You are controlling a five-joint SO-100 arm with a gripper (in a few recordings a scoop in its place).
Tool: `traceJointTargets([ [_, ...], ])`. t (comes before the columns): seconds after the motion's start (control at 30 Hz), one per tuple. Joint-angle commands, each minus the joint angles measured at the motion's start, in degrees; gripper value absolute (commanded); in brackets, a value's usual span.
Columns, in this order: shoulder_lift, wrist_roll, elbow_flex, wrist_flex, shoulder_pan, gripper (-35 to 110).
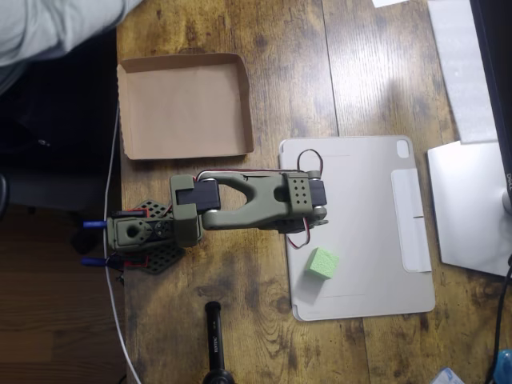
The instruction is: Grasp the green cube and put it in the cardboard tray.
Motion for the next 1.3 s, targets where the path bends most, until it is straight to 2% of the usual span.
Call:
traceJointTargets([
  [0.0,-0.7,1.67,-1.14,2.99,-5.01,10],
  [1.27,1.49,-0.79,-7.56,4.83,-6.24,10],
])
